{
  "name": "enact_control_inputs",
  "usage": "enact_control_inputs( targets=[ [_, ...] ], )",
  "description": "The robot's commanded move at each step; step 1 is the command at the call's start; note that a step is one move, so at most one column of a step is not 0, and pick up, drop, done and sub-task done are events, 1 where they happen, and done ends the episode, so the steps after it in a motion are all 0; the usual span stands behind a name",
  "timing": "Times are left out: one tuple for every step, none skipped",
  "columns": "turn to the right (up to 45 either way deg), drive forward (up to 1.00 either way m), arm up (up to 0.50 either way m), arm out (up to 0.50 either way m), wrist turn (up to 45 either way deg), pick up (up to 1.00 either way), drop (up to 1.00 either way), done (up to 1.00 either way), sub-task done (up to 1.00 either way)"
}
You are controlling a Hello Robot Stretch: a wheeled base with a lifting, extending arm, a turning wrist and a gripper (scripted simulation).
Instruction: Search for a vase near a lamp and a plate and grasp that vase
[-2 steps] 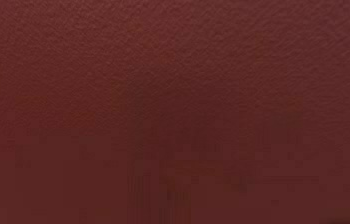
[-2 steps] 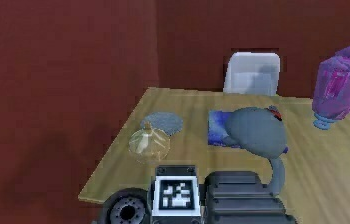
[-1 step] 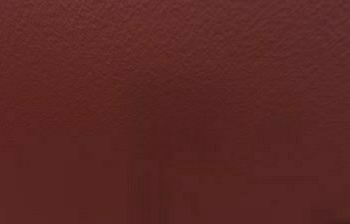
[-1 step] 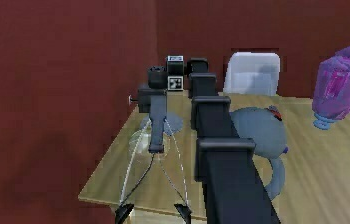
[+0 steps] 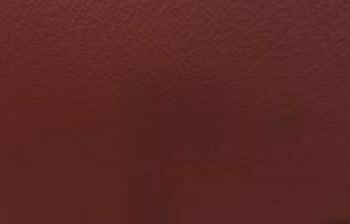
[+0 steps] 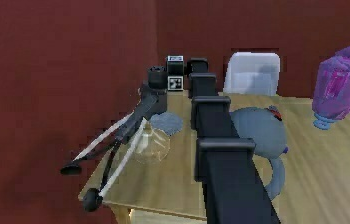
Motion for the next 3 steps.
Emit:
enact_control_inputs(
  targets=[
    [0.0,0.0,0.0,0.0,45.0,0.0,0.0,0.0,0.0],
    [0.0,0.0,0.0,0.0,45.0,0.0,0.0,0.0,0.0],
    [0.0,0.0,0.0,0.0,27.0,0.0,0.0,0.0,0.0]
  ],
)
